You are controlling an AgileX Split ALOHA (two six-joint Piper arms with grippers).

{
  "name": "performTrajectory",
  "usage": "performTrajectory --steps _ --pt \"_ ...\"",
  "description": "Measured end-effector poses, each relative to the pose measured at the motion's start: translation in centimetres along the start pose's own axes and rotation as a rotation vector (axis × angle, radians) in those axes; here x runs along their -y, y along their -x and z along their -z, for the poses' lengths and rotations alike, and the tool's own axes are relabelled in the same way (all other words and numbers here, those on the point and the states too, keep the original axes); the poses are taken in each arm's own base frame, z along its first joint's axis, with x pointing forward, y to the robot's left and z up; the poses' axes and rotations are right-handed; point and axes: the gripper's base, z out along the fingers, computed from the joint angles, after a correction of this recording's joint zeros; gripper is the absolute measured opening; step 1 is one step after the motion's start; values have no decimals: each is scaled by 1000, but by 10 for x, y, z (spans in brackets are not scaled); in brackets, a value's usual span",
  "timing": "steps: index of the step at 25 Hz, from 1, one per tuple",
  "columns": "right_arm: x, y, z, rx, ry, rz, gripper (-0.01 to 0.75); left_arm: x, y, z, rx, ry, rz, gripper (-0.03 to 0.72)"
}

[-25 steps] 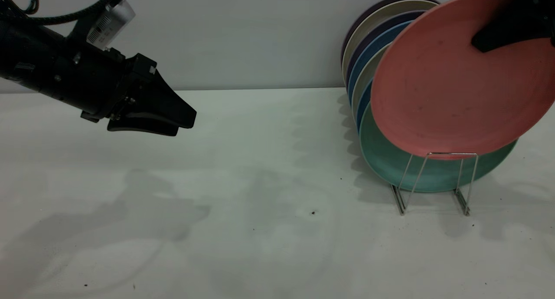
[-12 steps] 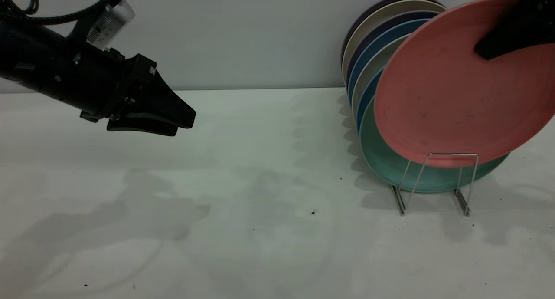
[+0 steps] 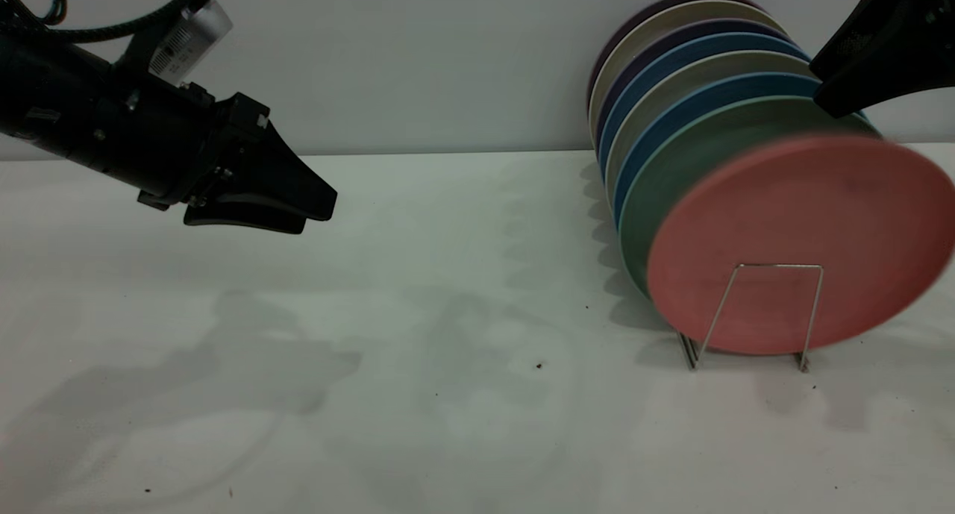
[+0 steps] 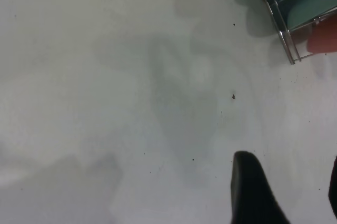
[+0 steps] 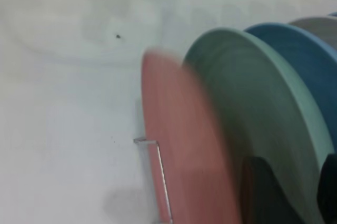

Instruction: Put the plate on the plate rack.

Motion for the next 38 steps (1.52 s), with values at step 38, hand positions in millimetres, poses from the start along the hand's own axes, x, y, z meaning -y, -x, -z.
performTrajectory --steps 38 --pt "-56 28 99 -302 -46 -1136 286 65 -17 182 -92 728 116 393"
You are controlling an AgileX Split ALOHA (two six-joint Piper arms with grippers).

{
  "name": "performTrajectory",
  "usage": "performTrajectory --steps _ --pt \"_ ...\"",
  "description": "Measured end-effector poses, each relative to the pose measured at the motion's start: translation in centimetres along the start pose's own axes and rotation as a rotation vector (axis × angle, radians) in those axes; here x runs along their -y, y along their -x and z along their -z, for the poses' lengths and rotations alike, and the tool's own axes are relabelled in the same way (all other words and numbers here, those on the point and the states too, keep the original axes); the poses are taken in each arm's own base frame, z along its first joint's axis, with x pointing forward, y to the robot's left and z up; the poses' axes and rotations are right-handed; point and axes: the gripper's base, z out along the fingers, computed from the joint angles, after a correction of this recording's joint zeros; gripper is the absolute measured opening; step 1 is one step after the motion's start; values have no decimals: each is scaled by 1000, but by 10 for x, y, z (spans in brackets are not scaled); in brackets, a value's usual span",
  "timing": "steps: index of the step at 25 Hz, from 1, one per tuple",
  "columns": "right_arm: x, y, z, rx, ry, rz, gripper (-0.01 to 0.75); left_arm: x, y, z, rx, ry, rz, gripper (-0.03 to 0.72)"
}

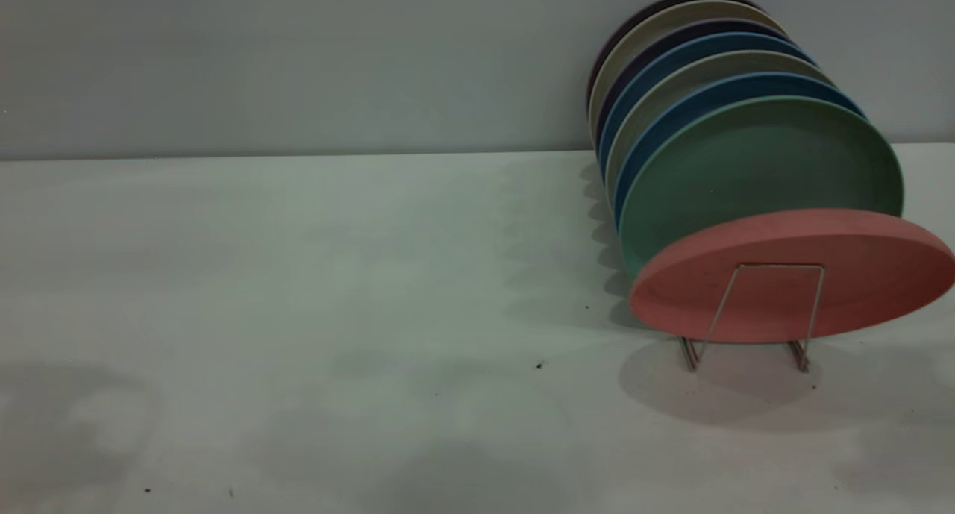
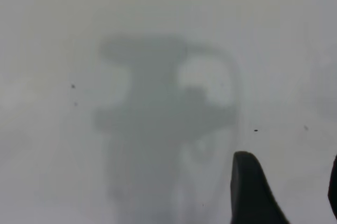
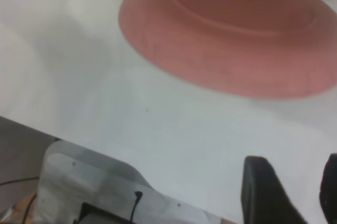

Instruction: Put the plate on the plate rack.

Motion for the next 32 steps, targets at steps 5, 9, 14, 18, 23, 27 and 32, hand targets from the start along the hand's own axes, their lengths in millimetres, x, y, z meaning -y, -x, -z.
performTrajectory --steps 5,9,14,18,23,27,32 --pt "-26 -44 43 108 -41 36 285 3 -25 55 98 4 -4 393" --pt "-47 -85 71 219 -68 78 285 5 -55 94 172 8 -10 393" --pt "-71 -129 107 382 -107 134 287 8 -96 120 297 12 -10 393" --pt "-83 -155 122 460 -120 153 308 9 -125 123 340 14 -11 393" --pt "-94 -183 133 566 -146 154 321 11 -171 110 372 11 13 393" --pt "-91 -204 120 576 -162 95 320 12 -196 105 390 5 42 393" --pt "-78 -229 88 528 -227 55 320 11 -217 100 393 20 69 393"
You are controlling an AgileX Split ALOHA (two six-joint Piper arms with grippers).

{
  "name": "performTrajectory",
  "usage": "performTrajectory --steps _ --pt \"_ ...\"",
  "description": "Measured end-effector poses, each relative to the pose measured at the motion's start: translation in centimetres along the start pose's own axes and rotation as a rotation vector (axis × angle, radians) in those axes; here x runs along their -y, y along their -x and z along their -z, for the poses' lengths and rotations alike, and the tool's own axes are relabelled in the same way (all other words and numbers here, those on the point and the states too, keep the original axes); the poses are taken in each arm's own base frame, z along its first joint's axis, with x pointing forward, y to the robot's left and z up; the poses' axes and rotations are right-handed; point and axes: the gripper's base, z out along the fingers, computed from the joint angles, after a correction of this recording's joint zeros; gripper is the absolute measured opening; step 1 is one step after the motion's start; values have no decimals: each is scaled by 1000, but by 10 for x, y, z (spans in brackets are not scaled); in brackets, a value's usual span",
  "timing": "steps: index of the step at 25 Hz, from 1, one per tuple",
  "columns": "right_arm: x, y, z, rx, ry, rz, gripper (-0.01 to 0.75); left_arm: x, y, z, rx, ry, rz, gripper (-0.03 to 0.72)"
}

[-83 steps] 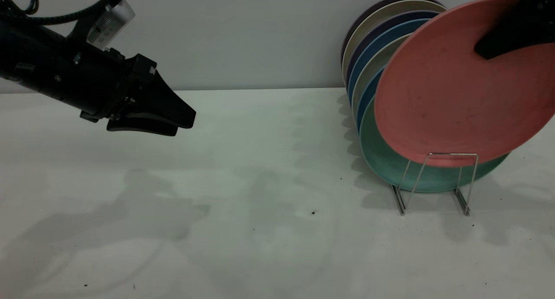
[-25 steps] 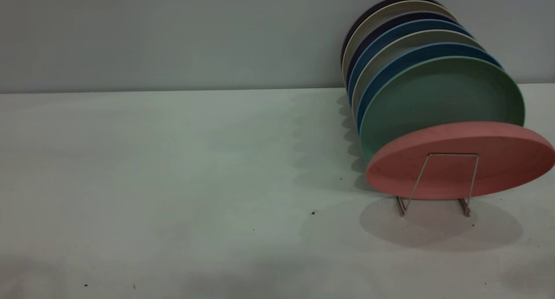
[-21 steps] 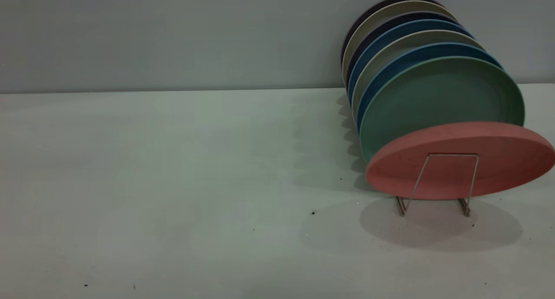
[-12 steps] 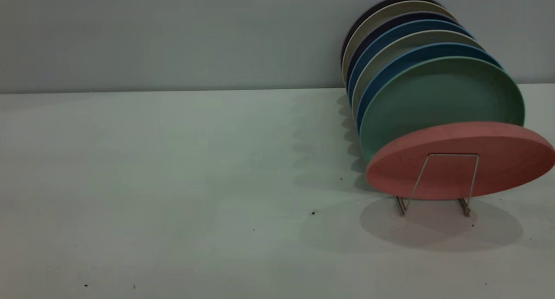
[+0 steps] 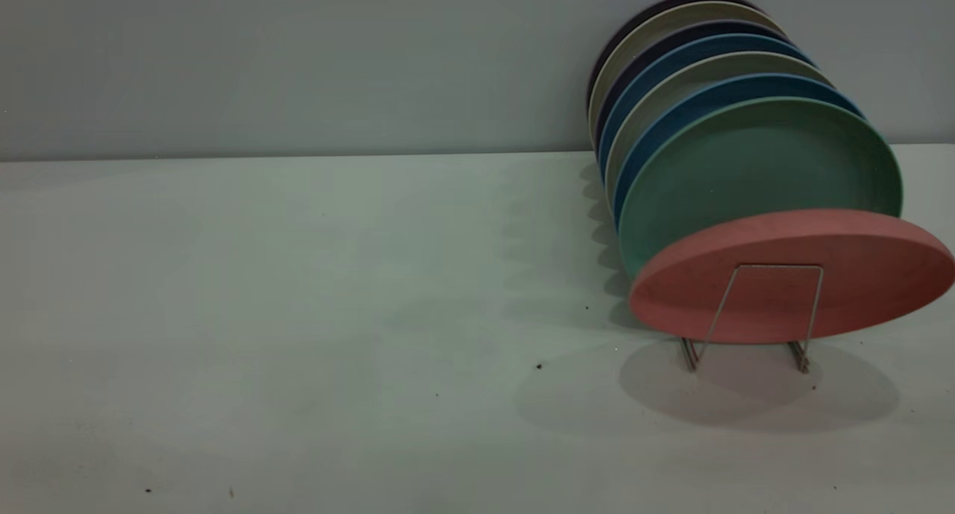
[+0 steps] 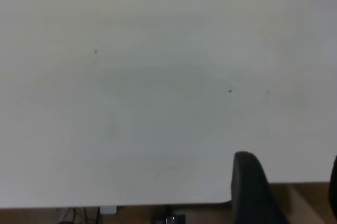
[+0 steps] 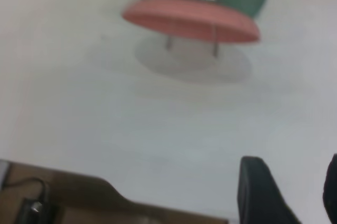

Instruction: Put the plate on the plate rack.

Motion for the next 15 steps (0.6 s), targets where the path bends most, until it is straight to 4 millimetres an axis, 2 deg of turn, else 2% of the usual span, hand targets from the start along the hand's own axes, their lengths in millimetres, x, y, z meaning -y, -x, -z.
performTrajectory --steps 2,7,12,15 --pt "4 -17 -10 -36 -37 6 320 -2 -6 0 0 23 12 393" --pt "10 -36 -29 -59 -80 14 320 -7 -22 -3 5 70 21 393" --pt "12 -40 -36 -42 -97 20 320 -8 -36 -10 16 72 16 393" --pt "13 -40 -37 -40 -106 24 320 -8 -38 -9 48 72 7 393"
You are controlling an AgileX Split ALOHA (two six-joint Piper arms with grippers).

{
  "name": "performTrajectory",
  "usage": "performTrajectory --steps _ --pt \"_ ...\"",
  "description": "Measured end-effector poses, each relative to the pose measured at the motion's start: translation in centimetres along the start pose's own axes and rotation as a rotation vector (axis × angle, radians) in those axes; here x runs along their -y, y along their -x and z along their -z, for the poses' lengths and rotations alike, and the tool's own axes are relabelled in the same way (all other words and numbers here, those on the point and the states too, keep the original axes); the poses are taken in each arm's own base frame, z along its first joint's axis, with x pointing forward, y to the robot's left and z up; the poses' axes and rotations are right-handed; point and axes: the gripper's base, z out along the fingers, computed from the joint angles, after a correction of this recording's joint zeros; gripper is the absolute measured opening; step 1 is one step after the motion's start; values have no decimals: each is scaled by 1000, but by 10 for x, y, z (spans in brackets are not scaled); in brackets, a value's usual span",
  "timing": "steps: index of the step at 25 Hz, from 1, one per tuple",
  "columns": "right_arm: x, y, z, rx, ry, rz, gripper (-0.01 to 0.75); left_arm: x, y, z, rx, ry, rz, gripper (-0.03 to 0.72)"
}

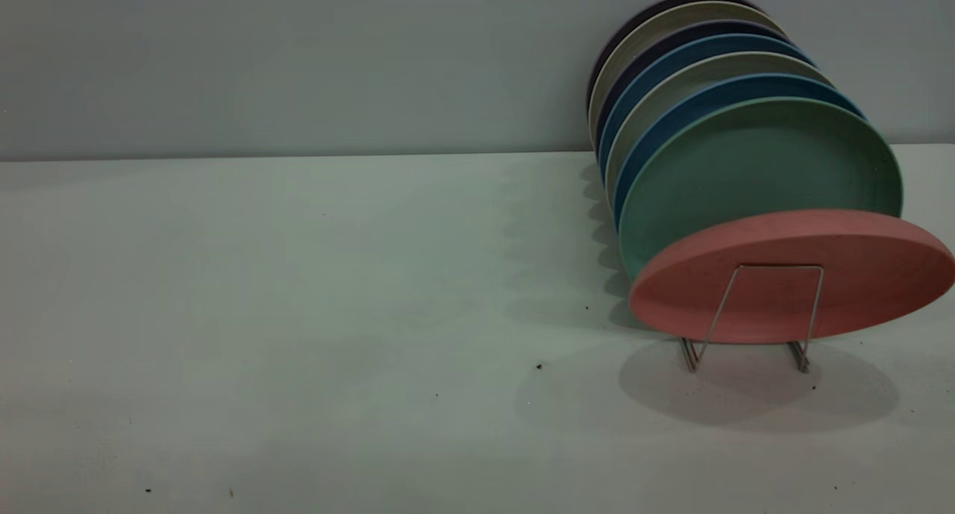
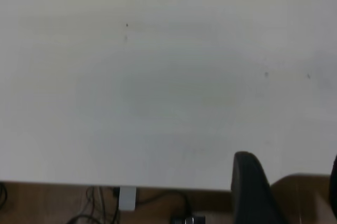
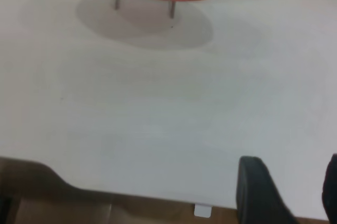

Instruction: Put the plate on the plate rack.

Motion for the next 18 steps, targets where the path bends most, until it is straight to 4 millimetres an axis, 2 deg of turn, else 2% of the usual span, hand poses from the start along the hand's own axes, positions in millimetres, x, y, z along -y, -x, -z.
performTrajectory --steps 18 --pt "1 0 0 0 -11 -48 320 2 -2 -3 6 -20 -54 393"
